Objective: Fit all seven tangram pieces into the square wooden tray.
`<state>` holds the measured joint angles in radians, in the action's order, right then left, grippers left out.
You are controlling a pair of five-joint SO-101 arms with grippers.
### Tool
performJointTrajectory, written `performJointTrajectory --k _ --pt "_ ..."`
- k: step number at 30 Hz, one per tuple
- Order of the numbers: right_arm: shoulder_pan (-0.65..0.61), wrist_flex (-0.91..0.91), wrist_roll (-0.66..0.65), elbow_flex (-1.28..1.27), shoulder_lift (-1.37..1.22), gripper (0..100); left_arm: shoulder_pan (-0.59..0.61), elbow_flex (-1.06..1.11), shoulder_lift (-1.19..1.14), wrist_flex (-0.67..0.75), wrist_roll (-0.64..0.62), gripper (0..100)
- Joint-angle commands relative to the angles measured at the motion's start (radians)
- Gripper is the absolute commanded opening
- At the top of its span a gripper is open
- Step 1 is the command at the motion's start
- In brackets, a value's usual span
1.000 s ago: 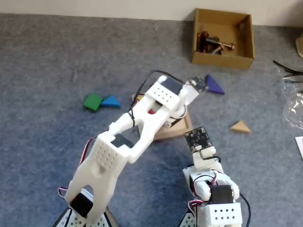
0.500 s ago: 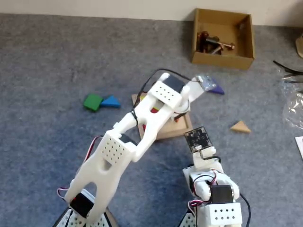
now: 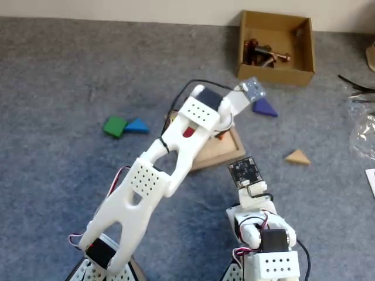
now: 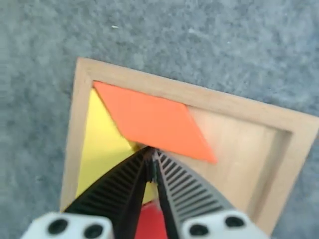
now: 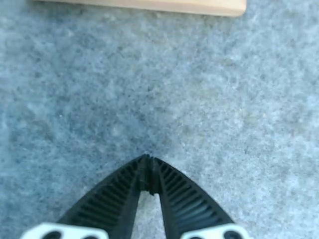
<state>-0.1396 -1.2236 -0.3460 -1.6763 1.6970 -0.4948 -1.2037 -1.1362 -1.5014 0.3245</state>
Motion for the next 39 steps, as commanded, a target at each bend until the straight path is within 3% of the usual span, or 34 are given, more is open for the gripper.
performJointTrajectory --k 1,15,24,39 --pt "-0.007 0.030 0.002 -0.119 0.013 0.5 0.021 -0.122 0.028 -0.063 0.006 0" --pt "-0.007 0.030 0.002 -0.119 0.013 0.5 0.038 -0.323 0.033 -0.245 0.003 0" --pt "-0.007 0.030 0.002 -0.119 0.013 0.5 0.120 -0.427 0.054 -0.265 0.000 0" --pt "-0.007 0.030 0.002 -0.119 0.013 0.5 0.137 0.231 0.599 -0.261 0.006 0"
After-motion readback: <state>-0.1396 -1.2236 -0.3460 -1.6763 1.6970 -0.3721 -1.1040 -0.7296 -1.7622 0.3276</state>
